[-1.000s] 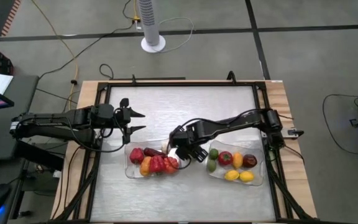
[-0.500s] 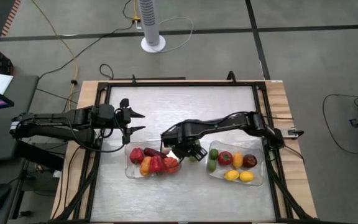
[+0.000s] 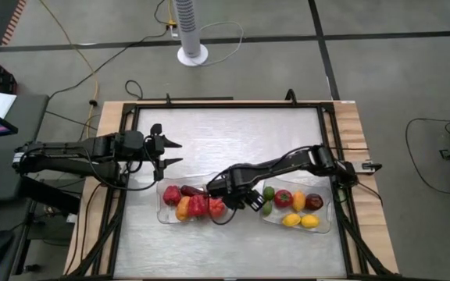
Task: Sort produce into baskets
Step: Put the cucumber into the left transparent bin, then return to Home Position
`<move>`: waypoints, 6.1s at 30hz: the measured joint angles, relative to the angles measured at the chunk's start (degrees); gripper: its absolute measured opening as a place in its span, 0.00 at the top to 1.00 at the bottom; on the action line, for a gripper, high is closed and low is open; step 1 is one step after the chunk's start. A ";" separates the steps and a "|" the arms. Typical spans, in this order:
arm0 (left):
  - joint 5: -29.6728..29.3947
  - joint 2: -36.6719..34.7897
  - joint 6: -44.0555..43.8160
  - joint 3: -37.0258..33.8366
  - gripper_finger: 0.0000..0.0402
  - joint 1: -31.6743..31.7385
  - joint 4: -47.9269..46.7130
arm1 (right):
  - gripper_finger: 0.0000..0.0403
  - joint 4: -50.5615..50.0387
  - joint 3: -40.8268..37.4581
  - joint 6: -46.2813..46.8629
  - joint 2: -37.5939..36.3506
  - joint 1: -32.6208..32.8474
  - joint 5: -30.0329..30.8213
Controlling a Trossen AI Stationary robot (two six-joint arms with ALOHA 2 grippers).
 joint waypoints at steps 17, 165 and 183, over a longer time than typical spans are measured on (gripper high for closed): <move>0.00 0.00 -0.02 0.00 0.50 -0.02 -0.13 | 0.40 7.17 -8.53 -7.88 -0.35 0.87 8.64; -11.96 -28.09 -13.89 -37.18 0.50 -6.16 37.66 | 0.66 96.87 -110.54 37.51 -110.40 -3.17 22.92; -11.52 -27.29 -6.25 -37.18 0.50 -6.13 24.14 | 0.66 86.79 -110.58 37.53 -110.40 -3.17 22.91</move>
